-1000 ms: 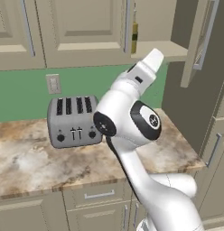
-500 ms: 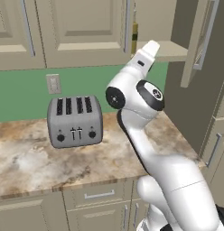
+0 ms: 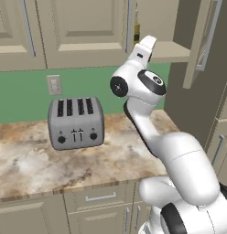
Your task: Move the shaker and oil and vinegar bottle from the cabinet to the dining counter.
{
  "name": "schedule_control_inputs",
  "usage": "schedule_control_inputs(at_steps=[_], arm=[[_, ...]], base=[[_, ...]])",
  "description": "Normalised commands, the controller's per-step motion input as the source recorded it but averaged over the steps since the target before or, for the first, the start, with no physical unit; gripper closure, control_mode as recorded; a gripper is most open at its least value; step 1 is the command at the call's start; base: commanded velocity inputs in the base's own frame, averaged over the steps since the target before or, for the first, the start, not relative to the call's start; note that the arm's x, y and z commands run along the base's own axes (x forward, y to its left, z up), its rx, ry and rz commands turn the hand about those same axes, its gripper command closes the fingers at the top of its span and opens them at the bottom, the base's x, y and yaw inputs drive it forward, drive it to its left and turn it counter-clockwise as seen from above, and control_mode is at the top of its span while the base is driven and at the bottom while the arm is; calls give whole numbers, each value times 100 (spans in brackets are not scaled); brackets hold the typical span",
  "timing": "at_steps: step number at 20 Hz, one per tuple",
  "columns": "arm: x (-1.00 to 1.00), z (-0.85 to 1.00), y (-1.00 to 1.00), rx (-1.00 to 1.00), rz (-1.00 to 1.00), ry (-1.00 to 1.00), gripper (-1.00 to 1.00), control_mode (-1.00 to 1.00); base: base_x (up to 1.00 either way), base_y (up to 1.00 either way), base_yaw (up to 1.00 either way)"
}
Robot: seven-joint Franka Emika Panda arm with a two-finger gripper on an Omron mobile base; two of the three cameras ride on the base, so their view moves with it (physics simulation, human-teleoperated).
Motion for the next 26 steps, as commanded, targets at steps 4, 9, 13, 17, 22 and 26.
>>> schedule_control_inputs(at_steps=[4,9,13,17,22,26], arm=[[33,0,-47,-11,-11,25,-100,-100],[23,0,-60,-9,-11,25,-100,-100],[2,0,-70,-8,-13,19,-100,-100],[-41,0,-76,-4,-20,8,-100,-100],[-56,0,-69,-2,-22,4,-100,-100],[-33,0,-67,-2,-22,8,-100,-100]], base=[[0,0,0],[0,0,0],[0,0,0],[0,0,0],[0,0,0],[0,0,0]])
